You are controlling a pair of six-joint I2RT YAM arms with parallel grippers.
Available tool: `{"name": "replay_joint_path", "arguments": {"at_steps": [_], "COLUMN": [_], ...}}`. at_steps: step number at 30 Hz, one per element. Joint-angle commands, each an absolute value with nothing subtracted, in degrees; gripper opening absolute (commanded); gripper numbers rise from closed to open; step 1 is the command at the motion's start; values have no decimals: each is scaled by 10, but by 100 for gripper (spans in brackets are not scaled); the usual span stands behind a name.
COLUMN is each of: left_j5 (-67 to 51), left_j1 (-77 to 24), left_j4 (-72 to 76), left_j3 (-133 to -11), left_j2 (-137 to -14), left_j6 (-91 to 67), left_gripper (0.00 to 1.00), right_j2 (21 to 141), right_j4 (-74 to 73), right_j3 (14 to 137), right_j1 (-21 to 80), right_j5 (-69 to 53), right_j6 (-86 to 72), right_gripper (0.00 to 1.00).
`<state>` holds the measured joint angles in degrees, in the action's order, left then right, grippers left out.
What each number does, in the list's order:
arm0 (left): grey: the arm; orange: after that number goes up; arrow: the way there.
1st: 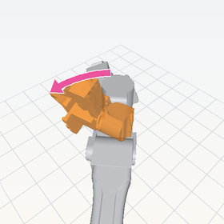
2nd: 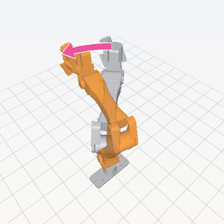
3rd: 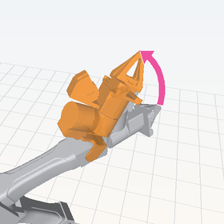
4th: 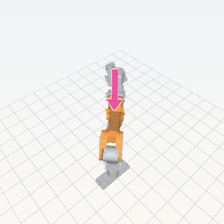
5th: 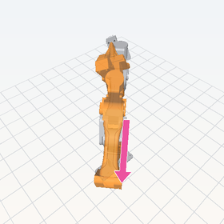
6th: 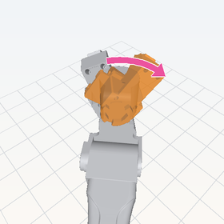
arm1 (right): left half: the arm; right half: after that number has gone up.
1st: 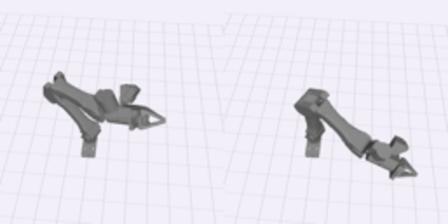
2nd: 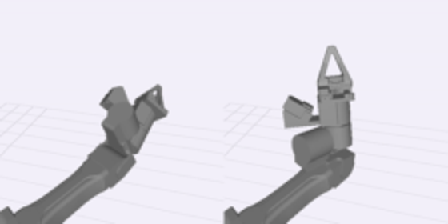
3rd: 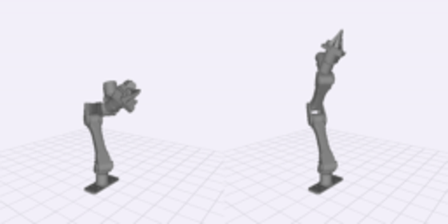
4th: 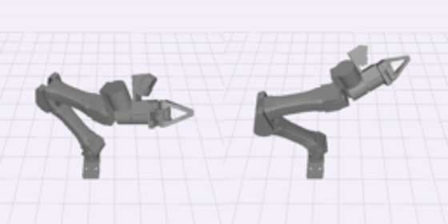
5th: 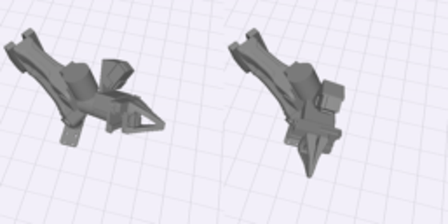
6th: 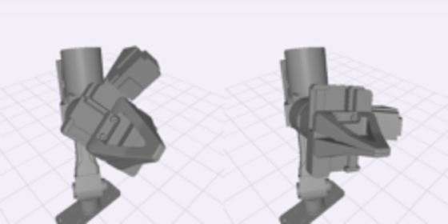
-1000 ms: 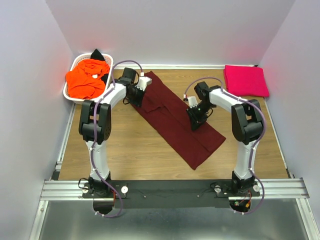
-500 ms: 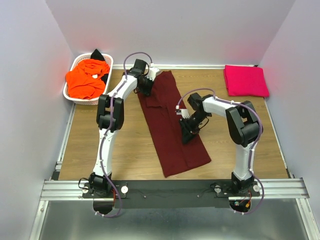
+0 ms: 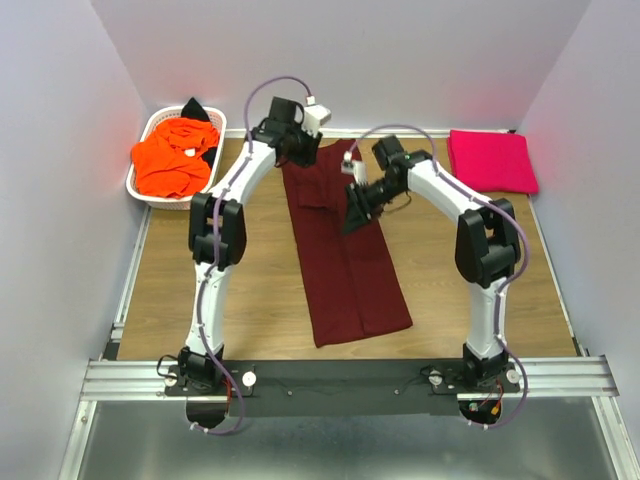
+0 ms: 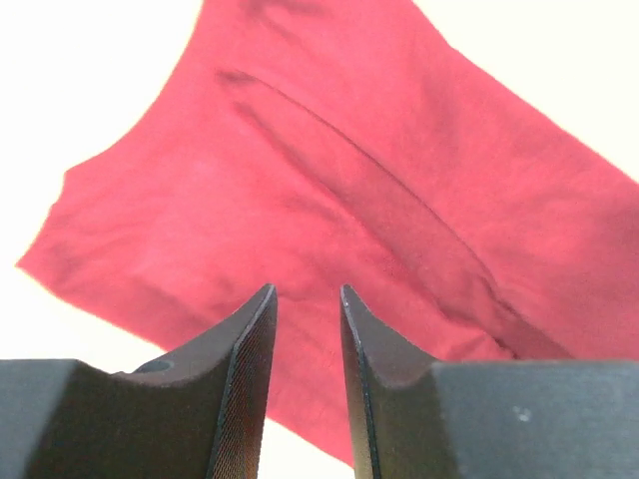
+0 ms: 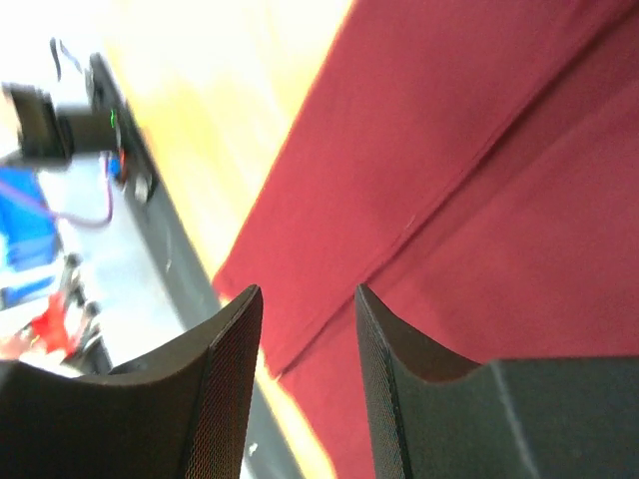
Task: Fold and stack the t-shirts
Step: Fold the tshirt
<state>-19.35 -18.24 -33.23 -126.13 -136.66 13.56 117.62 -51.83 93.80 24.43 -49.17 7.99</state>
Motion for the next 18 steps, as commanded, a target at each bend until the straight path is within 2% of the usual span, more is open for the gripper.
{"name": "replay_joint_path", "arguments": {"at_steps": [1,8,12,18], "left_j5": [-242,-286,-300,-288], "left_j1": [-161,-159,-159,-160], "left_j4": [-295,-262,-258,-259], "left_j3": [-1238,-1043,-992,-980], "left_j2": [-1285,-1223,-1230,-1261], "left_j6": [93,46,39,41], "left_gripper": [38,34,33,31], "right_j2": [1235,1371,1412,1428], "right_j4": [-493,-479,-440,-366], "right_j3": [1070,1268,1300,1266], "right_j1": [228,192,192,192], "right_j5": [-478,-374,-331,-289], "right_j6": [42,-18,-36,-62], "right_gripper": [50,43,40,38]}}
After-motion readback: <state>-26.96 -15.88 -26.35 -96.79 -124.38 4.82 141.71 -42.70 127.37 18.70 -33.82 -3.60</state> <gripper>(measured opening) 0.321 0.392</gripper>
